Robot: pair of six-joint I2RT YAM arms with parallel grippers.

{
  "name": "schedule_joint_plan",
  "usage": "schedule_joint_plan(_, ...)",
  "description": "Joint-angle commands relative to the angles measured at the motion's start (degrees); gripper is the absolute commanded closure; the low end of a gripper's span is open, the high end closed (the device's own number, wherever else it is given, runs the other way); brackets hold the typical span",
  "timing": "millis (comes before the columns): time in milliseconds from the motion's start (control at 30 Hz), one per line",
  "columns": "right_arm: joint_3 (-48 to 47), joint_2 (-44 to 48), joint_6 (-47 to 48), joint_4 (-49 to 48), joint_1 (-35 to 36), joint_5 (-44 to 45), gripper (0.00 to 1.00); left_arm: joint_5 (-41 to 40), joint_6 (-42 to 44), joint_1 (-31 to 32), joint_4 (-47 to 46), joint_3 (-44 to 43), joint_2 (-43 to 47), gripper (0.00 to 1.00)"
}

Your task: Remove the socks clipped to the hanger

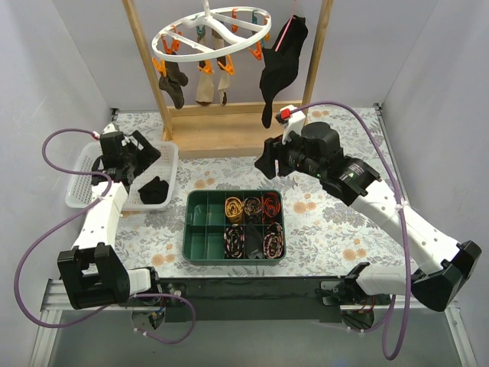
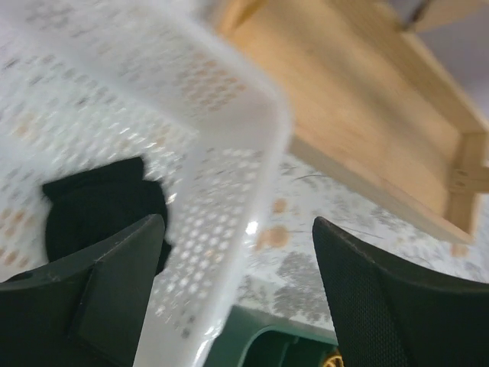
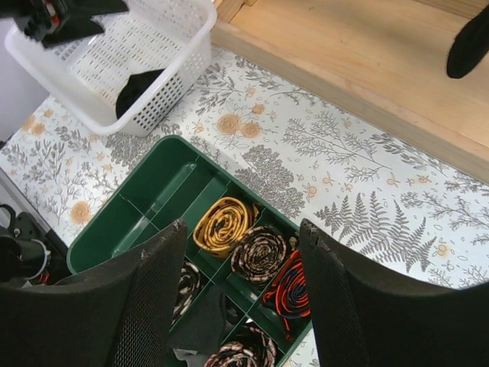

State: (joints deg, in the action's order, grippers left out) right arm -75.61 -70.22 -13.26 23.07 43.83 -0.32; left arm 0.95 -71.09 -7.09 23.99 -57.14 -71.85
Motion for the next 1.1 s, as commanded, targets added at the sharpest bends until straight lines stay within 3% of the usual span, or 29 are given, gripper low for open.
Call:
schedule_joint_plan(0, -3.3, -2.1, 2.6, -1.0, -0.2, -4.4, 0.34, 20.6, 4.8, -0.1, -18.3, -3.0, 0.7, 0.24)
schedule_joint_plan(67, -4.1, -3.7, 3.2, -1.0, -0.2, -6.1, 0.34, 28.4, 3.5, -0.1, -24.0, -3.7, -1.6, 0.24)
schedule_joint_plan(100, -4.9, -4.4, 3.2, -1.1, -0.2, -6.4, 0.33, 29.4, 2.9, -0.1, -30.3, -4.7, -2.8, 0.24)
schedule_joint_plan(267, -6.8, -6.6, 2.0, -2.0, -0.2, -4.3, 0.31, 32.3, 0.2, -0.1, -41.4, -10.7, -11.7, 0.24)
schedule_joint_plan(400, -8.8, -9.2, -3.0, -1.2, -0.2, 2.2, 0.16, 33.8, -1.4, -0.1, -48.9, -14.7, -17.3, 0.24)
schedule_joint_plan(533, -9.5, -11.0, -4.4, -1.0, -0.3, -1.1, 0.02, 37.6, -3.3, 0.0, -54.7, -18.1, -21.6, 0.25)
schedule_joint_plan(667, -9.7, -11.8, -1.0, -1.1, -0.4, -6.3, 0.02, 37.2, -4.1, 0.1, -56.2, -21.5, -24.6, 0.28)
schedule_joint_plan(767, -8.2, -10.2, -0.6, -2.1, -0.6, -2.8, 0.02, 37.6, -4.7, 0.0, -56.1, -23.2, -26.4, 0.37)
schedule_joint_plan(900, -4.4, -7.4, 0.7, -6.4, -0.7, -1.8, 0.02, 39.3, -6.7, 0.1, -57.2, -24.1, -27.3, 0.61)
schedule_joint_plan(1067, -6.2, -7.9, 1.1, -6.1, -1.4, -1.1, 0.02, 41.9, -7.8, 0.8, -56.8, -23.3, -25.6, 0.83)
